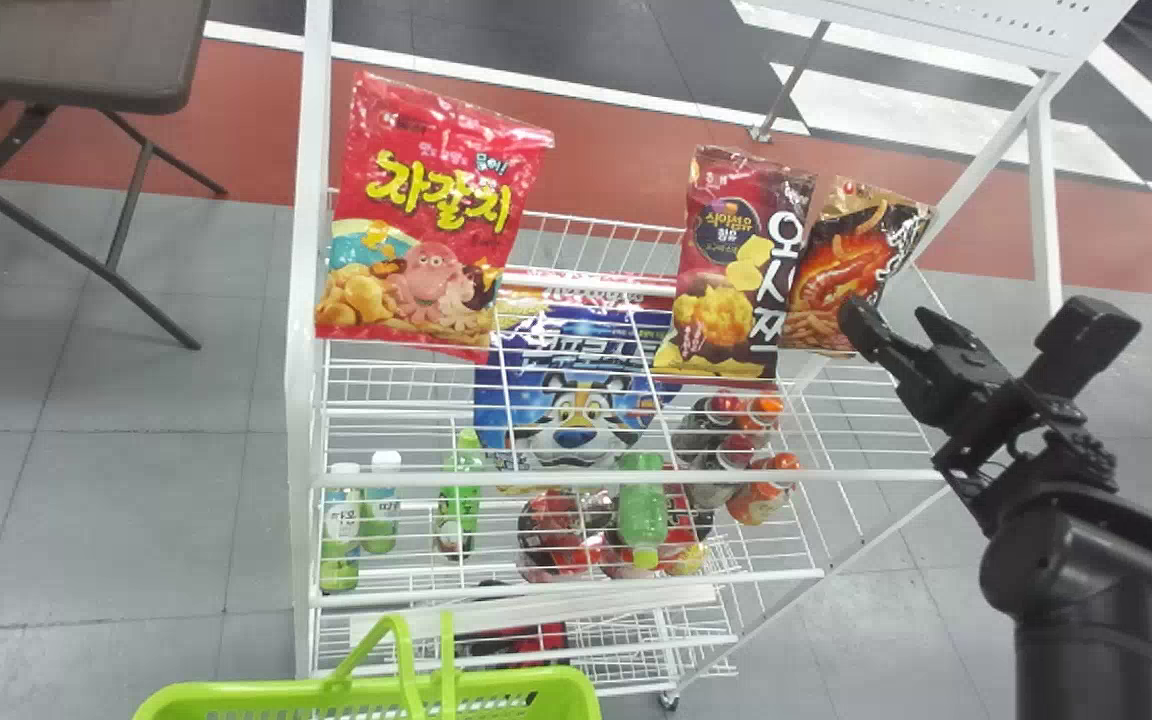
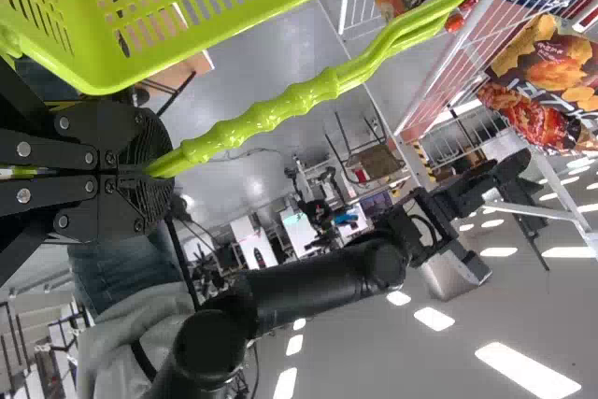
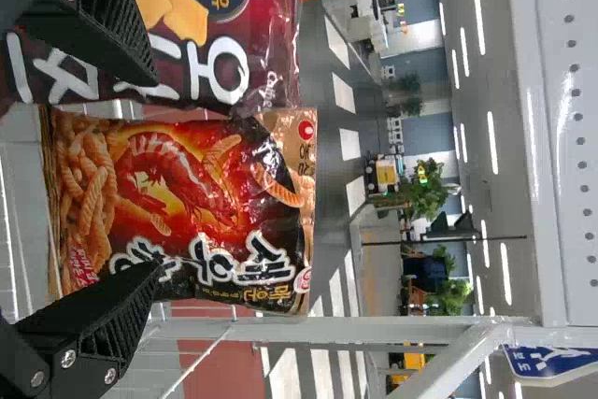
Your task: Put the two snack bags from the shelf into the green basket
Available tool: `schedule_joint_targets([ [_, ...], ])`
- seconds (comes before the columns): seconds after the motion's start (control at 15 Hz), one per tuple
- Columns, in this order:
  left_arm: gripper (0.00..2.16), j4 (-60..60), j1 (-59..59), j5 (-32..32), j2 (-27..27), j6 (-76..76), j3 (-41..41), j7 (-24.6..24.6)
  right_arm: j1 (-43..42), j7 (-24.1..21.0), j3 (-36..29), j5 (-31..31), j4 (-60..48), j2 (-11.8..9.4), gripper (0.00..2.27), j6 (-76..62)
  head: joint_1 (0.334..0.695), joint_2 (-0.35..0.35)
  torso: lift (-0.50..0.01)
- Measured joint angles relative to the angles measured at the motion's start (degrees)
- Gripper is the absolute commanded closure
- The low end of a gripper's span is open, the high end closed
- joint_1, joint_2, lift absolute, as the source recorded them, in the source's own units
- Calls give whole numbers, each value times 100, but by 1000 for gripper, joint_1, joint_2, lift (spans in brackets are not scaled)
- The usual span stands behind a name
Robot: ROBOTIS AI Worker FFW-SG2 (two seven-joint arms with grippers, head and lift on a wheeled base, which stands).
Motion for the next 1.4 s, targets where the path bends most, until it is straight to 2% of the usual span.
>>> schedule_joint_targets([
  [0.4, 2142, -13, -3, 14, 0, 94, 126, 0, -716, -8, 305, 438, 1354, -255, 124, -958, 695, -350, -8],
  [1.07, 2142, 109, -209, 72, -9, 224, 197, 9, -1489, -13, 505, 828, 2828, -466, 130, -1748, 695, -350, -8],
  [1.13, 2142, 146, -227, 81, -9, 220, 200, 8, -1548, -5, 541, 850, 2931, -473, 242, -1773, 695, -350, -8],
  [1.2, 2142, 166, -234, 90, -9, 213, 206, 3, -1591, -9, 575, 866, 2999, -475, 529, -1781, 695, -350, -8],
  [1.33, 2142, 181, -238, 113, -9, 208, 225, -11, -1676, -28, 616, 901, 3118, -476, 1598, -1786, 695, -350, -8],
  [1.4, 2142, 181, -234, 125, -9, 208, 238, -17, -1694, -51, 624, 902, 3151, -476, 1858, -1786, 695, -350, -8],
])
